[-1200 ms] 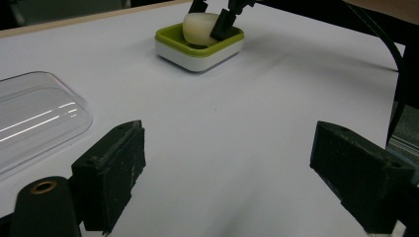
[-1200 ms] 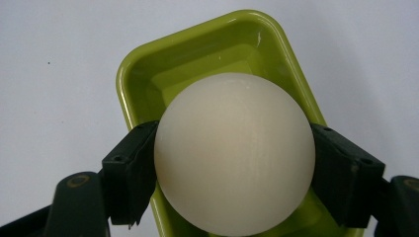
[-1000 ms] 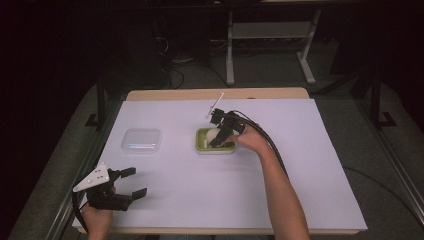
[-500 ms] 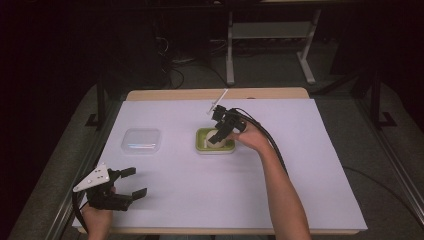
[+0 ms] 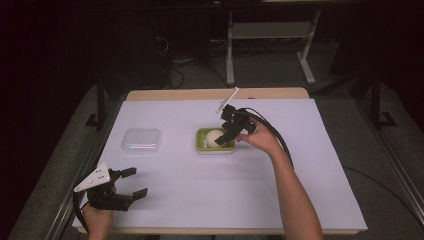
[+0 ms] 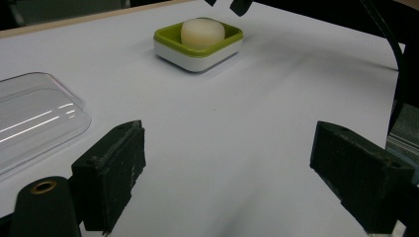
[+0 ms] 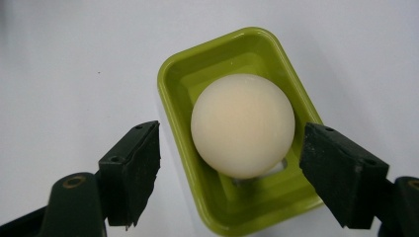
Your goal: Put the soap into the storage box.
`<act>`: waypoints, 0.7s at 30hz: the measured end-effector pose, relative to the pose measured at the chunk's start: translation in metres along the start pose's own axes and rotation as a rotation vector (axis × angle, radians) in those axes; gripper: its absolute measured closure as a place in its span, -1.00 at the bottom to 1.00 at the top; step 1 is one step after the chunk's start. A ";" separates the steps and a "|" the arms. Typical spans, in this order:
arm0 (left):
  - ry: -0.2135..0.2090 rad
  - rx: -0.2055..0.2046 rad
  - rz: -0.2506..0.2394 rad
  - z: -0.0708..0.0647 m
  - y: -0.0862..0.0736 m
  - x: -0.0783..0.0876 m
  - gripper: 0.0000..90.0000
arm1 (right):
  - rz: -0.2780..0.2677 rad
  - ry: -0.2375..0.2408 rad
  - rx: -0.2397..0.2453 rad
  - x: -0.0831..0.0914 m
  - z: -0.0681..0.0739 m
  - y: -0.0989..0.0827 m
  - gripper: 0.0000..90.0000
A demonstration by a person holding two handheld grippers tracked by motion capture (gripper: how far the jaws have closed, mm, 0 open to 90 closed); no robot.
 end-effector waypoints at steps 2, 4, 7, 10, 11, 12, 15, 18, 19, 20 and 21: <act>0.000 -0.006 0.007 0.000 0.000 0.000 -0.71 | -0.006 0.004 0.000 0.002 0.001 -0.001 -0.49; -0.001 -0.006 0.007 0.000 0.000 0.000 -0.71 | -0.010 0.007 -0.003 0.009 0.003 -0.007 -0.50; -0.002 -0.005 0.005 0.000 0.000 0.000 -0.71 | -0.018 0.000 -0.004 0.014 0.006 -0.013 -0.50; 0.000 -0.008 0.005 0.000 0.000 -0.001 -0.71 | -0.026 -0.003 -0.018 0.019 0.007 -0.020 -0.50; 0.000 -0.008 0.005 0.000 0.000 -0.001 -0.71 | -0.032 -0.002 -0.019 0.021 0.008 -0.023 -0.50; 0.000 -0.007 0.005 0.000 0.000 -0.001 -0.71 | -0.038 -0.005 -0.021 0.023 0.009 -0.025 -0.50; 0.000 -0.004 0.006 0.000 0.000 0.000 -0.71 | -0.038 -0.005 -0.026 0.026 0.011 -0.030 -0.50; 0.001 -0.006 0.003 -0.001 0.000 -0.001 -0.71 | -0.049 -0.013 -0.027 0.034 0.016 -0.040 -0.49; 0.001 -0.006 0.003 -0.001 0.000 -0.001 -0.71 | -0.049 -0.013 -0.027 0.034 0.016 -0.040 -0.49; -0.001 -0.009 0.011 -0.001 0.000 -0.001 -0.71 | -0.053 -0.022 -0.015 0.036 0.019 -0.044 -0.49; -0.001 -0.009 0.011 -0.001 0.000 -0.001 -0.71 | -0.053 -0.022 -0.015 0.036 0.019 -0.044 -0.49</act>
Point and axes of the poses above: each handheld gripper's, and its own axes: x roughly backward along the jaws, y roughly out of its top, z roughly to its left, the point moved 1 cm from there along -x, roughly forward along the jaws, and after that the axes turned 10 degrees about -y, right-handed, at the moved point
